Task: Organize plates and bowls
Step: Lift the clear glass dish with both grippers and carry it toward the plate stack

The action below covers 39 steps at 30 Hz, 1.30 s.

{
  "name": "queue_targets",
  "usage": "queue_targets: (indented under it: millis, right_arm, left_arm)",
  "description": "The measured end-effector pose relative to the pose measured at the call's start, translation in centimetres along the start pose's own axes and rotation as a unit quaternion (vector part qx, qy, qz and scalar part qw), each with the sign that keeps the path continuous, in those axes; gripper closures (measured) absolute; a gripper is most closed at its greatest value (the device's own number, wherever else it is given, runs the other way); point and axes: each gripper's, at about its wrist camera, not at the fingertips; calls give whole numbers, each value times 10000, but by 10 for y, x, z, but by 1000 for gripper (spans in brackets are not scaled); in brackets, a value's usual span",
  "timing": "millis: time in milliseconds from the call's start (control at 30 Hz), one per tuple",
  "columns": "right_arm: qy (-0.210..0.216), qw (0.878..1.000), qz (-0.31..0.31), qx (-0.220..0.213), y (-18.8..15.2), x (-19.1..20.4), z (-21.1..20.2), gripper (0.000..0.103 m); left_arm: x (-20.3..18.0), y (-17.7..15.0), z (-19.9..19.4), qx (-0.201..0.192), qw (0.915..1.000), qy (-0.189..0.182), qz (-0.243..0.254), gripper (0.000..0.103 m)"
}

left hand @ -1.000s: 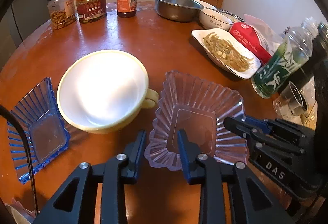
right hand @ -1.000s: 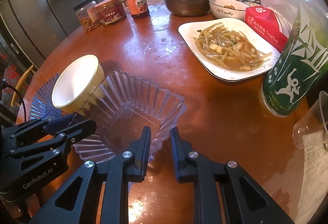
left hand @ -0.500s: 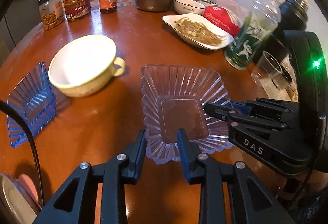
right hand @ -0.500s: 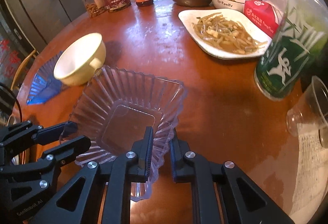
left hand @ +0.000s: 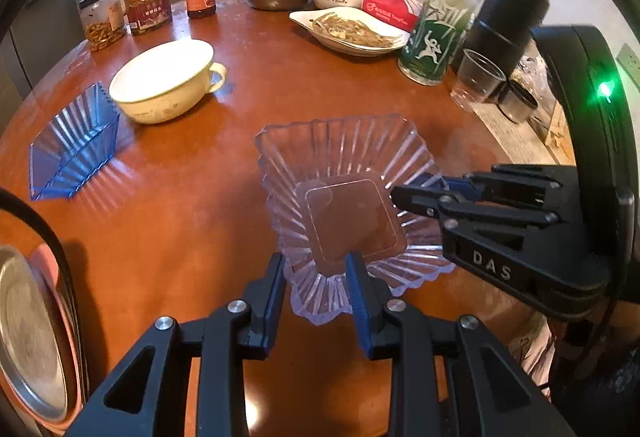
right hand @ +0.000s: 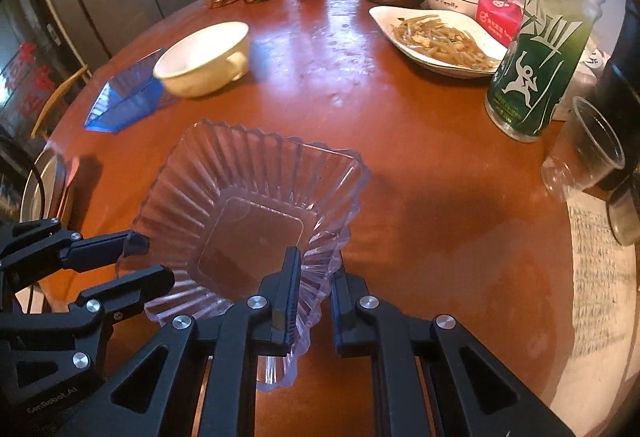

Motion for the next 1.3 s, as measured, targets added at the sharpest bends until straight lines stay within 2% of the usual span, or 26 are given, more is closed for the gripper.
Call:
queue_targets:
  millis: [433, 933, 1300]
  right_arm:
    - [180, 9996, -226, 77, -3, 48, 1, 90]
    - [110, 9999, -73, 98, 2, 55, 5, 87]
    - [118, 9999, 23, 27, 4, 52, 1, 87]
  left_arm:
    - [36, -28, -23, -42, 9992, 22, -399, 72]
    - [46, -29, -25, -61, 9991, -133, -387, 72]
    - [50, -26, -24, -56, 9991, -8, -427, 72]
Point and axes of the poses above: each gripper's, at about its wrist camera, not at the fingertips, and z roughly the way its jaws point, x to its left, y to its top, and after that the axes turned 7 degrees about -z, right-handed
